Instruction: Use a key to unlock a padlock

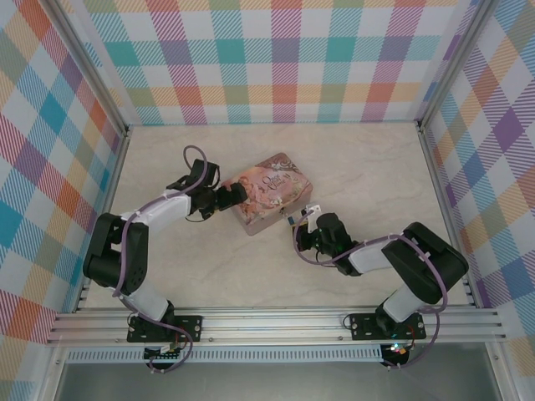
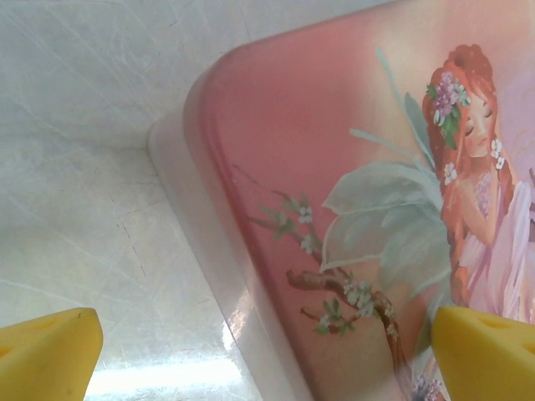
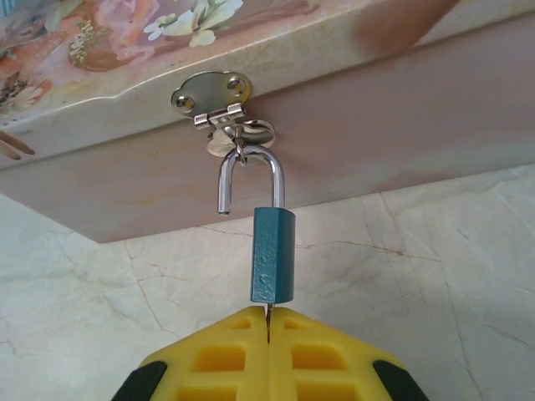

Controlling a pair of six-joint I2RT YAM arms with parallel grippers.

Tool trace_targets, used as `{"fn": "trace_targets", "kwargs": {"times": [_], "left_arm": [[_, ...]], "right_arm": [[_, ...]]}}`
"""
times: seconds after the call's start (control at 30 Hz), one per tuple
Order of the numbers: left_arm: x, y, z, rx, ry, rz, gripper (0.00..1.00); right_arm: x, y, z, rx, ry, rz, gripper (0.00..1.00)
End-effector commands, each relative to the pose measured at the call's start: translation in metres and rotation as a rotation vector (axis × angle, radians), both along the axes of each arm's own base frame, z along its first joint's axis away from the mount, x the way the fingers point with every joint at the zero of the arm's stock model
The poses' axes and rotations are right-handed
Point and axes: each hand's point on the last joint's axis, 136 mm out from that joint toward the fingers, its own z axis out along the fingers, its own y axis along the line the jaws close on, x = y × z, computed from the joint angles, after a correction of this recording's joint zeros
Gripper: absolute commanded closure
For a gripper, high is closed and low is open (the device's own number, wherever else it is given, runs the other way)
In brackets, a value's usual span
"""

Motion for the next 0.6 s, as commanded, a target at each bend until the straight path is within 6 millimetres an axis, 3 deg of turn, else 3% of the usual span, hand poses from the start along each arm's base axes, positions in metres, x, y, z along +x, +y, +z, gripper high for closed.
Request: {"fn": "trace_targets", "kwargs": {"times": [0.0, 0.3, 0.57], "left_arm": [[-0.038, 0.010, -0.033, 0.081, 0.140, 0.001, 0.00], [-0.044, 0.007, -0.037, 0.074, 0.146, 0.004, 0.00], [-0.044, 0.009, -0.036, 0.079, 0.141, 0.010, 0.00]], "right_arm": [[0.005, 0.007, 0.021, 0.150, 0.025, -0.007, 1.00], [0.011, 0.010, 0.018, 0.285, 0.166, -0.044, 1.00], [0.013, 0.005, 0.002, 0.302, 0.257, -0.074, 1.00]]}}
